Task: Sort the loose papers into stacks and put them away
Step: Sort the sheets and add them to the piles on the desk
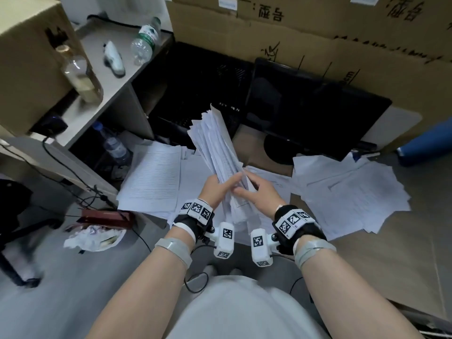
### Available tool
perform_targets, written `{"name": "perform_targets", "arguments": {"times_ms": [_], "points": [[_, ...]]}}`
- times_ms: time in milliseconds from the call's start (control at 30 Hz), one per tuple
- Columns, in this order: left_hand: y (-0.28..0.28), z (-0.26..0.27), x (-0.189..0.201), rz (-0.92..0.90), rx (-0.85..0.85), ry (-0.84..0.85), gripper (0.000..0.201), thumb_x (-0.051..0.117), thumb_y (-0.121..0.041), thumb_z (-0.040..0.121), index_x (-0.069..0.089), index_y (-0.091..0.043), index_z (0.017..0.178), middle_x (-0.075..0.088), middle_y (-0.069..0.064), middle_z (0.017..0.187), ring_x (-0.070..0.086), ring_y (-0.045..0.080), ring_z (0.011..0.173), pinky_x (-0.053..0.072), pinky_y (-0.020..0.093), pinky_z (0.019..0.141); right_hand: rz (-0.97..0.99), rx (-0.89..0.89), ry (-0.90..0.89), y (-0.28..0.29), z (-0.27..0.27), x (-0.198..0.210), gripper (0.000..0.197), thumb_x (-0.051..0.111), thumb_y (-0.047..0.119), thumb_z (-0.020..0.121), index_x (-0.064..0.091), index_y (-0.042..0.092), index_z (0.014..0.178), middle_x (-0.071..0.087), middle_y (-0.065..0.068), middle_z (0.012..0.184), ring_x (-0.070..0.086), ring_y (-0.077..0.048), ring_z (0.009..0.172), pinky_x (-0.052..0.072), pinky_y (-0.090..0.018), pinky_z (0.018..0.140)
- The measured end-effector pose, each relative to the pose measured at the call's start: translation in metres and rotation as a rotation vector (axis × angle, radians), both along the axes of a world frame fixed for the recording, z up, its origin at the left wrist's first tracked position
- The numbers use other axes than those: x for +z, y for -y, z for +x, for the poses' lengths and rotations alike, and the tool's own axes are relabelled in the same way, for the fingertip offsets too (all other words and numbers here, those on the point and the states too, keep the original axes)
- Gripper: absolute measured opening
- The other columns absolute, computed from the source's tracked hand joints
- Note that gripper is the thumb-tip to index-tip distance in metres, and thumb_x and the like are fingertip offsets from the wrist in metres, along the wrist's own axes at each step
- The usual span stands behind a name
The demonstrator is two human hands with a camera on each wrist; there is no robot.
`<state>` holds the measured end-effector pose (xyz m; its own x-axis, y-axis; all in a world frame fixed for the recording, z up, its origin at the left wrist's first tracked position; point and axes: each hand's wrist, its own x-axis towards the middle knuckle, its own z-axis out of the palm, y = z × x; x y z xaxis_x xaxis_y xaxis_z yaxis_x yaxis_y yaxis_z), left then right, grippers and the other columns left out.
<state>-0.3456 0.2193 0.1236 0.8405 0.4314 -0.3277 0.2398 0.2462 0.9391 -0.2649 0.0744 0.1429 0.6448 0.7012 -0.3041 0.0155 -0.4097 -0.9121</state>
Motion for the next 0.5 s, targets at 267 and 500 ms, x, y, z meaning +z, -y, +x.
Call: {"name": "perform_targets", "arguments": {"times_ms": [267,500], "points": [[-0.025,-0.037,-0.002,0.11,0.211,-0.092,0.01,0.065,-0.012,0.094,0.069,-0.008,0.103,0.073,0.007,0.1,0.07,0.022,0.095,0.053,0.035,0.09,0.107,-0.204,-0.252,-0.028,-0.007,-0.024,0.031,0.049,0.029,0.104,0.066,0.008,0.118,0.072,-0.009,0.115,0.069,-0.021,0.107,0.055,-0.032,0.09],[-0.043,-0.073,-0.021,0.224,0.388,-0.298,0.021,0.083,-0.023,0.076,0.075,-0.009,0.089,0.076,0.012,0.094,0.072,0.023,0.09,0.058,0.041,0.088,-0.011,-0.218,-0.234,-0.045,-0.028,-0.039,0.029,0.052,0.029,0.102,0.068,0.005,0.106,0.072,-0.013,0.108,0.067,-0.029,0.107,0.052,-0.036,0.088]]}}
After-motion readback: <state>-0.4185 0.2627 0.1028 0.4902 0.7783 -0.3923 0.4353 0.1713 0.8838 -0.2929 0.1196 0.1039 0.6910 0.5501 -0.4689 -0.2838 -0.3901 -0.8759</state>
